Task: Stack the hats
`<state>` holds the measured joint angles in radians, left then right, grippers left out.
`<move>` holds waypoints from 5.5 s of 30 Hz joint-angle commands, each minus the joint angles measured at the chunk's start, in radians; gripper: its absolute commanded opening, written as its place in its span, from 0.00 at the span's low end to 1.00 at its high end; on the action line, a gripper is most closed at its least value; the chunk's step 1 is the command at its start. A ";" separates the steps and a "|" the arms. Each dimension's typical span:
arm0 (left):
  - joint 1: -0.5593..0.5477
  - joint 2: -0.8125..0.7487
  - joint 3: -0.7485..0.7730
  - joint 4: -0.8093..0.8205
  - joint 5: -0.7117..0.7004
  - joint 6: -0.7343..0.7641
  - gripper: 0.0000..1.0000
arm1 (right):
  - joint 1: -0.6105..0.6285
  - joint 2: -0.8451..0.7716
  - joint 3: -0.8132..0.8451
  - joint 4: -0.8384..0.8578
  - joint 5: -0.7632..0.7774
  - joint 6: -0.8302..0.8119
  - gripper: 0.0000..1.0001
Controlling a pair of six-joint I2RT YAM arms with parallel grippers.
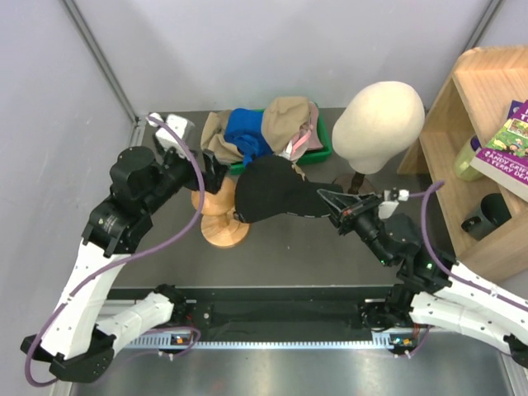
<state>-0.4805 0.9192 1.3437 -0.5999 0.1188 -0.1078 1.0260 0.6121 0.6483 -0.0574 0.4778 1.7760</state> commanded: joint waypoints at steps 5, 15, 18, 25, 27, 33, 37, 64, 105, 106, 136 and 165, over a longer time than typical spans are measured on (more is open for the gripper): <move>0.003 0.032 0.132 -0.130 -0.798 -0.041 0.99 | 0.016 -0.042 0.194 -0.027 0.174 -0.496 0.00; 0.309 0.125 0.098 -0.075 -0.702 -0.148 0.99 | 0.028 0.308 0.376 0.364 -0.088 -0.799 0.00; 0.359 0.188 0.234 -0.121 -0.662 -0.222 0.99 | 0.026 0.424 0.387 0.467 -0.128 -0.819 0.00; 0.395 0.161 0.316 -0.120 -0.657 -0.303 0.99 | 0.037 0.635 0.405 0.689 -0.244 -0.774 0.00; 0.395 0.174 0.334 -0.138 -0.659 -0.294 0.99 | 0.037 0.702 0.424 0.770 -0.278 -0.758 0.00; 0.395 0.165 0.333 -0.161 -0.634 -0.288 0.99 | 0.037 0.796 0.430 0.788 -0.329 -0.754 0.00; 0.395 0.145 0.292 -0.135 -0.561 -0.268 0.99 | 0.031 0.755 0.332 0.733 -0.294 -0.774 0.00; 0.395 0.001 -0.184 -0.011 0.007 -0.348 0.99 | -0.075 0.749 0.051 0.636 -0.200 -0.739 0.00; 0.252 0.438 0.024 0.376 -0.030 -0.253 0.96 | -0.139 0.368 0.246 -0.154 0.059 -1.023 0.94; 0.243 0.476 0.096 0.380 -0.036 -0.238 0.96 | -0.168 0.367 0.252 -0.156 0.053 -1.015 0.94; 0.145 1.178 0.538 0.626 0.173 -0.406 0.45 | -0.474 0.498 0.323 -0.102 -0.168 -0.966 0.94; 0.172 0.997 0.601 0.623 0.173 -0.374 0.00 | -0.497 0.453 0.326 -0.093 -0.179 -1.007 0.94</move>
<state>-0.3210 2.0159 1.8843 -0.0383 0.2874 -0.5026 0.5449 1.0931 0.9260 -0.1898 0.3107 0.7902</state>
